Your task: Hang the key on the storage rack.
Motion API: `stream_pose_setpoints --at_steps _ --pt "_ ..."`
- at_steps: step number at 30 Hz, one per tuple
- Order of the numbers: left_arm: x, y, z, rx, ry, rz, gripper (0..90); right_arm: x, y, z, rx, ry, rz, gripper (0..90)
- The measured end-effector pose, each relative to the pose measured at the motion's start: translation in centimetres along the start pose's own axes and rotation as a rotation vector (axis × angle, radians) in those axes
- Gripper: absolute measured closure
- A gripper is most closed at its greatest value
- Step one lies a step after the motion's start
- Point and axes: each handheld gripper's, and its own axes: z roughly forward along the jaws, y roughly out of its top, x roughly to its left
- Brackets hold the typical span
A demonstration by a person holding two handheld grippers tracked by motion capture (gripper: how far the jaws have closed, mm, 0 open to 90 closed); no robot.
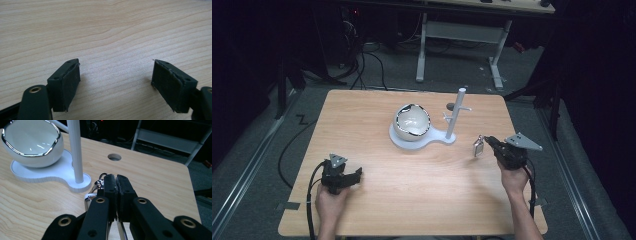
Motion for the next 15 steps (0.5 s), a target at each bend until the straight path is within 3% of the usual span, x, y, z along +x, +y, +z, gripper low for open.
stream_pose_setpoints --at_steps 15 --pt "0.0 0.0 0.0 0.0 0.0 0.0 23.1 -0.1 2.5 -1.3 -0.069 0.033 -0.011 87.5"
